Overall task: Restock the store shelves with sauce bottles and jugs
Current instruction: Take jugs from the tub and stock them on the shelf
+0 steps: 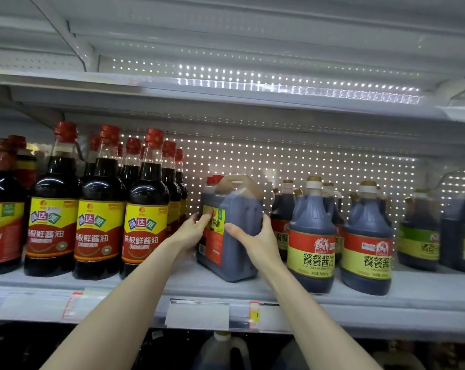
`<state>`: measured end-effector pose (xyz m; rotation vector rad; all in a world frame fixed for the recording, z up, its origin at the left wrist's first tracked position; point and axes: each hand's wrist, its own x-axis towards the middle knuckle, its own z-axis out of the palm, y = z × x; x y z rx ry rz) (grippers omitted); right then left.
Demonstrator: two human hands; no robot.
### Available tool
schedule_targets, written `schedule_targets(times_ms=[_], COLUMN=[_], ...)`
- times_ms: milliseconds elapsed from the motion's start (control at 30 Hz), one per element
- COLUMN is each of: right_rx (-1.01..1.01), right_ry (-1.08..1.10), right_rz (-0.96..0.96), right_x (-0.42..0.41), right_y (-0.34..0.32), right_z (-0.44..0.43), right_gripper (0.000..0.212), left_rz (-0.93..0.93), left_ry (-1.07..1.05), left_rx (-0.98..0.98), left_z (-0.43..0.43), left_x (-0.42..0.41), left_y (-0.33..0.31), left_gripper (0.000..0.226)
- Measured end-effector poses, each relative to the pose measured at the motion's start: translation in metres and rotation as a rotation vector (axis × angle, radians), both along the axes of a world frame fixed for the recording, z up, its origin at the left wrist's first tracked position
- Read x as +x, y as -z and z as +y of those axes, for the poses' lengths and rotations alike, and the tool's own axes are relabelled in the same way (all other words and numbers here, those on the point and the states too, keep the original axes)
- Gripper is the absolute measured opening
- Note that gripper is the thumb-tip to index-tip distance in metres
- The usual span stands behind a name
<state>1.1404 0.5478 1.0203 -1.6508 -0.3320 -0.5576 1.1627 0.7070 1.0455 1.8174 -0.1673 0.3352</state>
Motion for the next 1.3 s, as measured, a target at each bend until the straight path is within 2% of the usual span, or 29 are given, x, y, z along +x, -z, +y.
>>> schedule_targets(times_ms=[133, 300, 467, 633, 700, 900, 1067, 1300], right_rx=[0.053, 0.08, 0.016, -0.04, -0.064, -0.036, 0.013, 0.065], right_ry=[-0.1, -0.121, -0.013, 0.102, 0.095, 0.039, -0.001, -0.02], right_rz=[0.059, 0.13, 0.186, 0.189, 0.191, 0.195, 0.236, 0.256], right_x=[0.002, 0.004, 0.007, 0.009, 0.009, 0.013, 0.026, 0.042], right_y=[-0.001, 0.001, 0.001, -0.004, -0.005, -0.008, -0.007, -0.009], right_z=[-0.005, -0.012, -0.015, -0.008, -0.006, -0.007, -0.006, -0.006], right_gripper=[0.086, 0.085, 0.068, 0.06, 0.058, 0.058, 0.063, 0.06], left_rz=[0.015, 0.006, -0.031, 0.019, 0.039, 0.073, 0.066, 0.072], left_ry=[0.012, -0.035, -0.157, -0.064, -0.015, 0.078, 0.101, 0.107], left_rx=[-0.031, -0.079, -0.006, -0.114, -0.184, -0.356, -0.378, -0.402], left_z=[0.0, 0.004, -0.002, 0.007, 0.008, 0.005, 0.006, 0.004], left_x=[-0.001, -0.002, -0.009, -0.005, -0.008, -0.009, 0.0, 0.01], left_y=[0.003, 0.011, 0.018, 0.019, 0.019, 0.022, 0.028, 0.03], left_gripper=[0.059, 0.097, 0.085, 0.075, 0.068, 0.066, 0.071, 0.071])
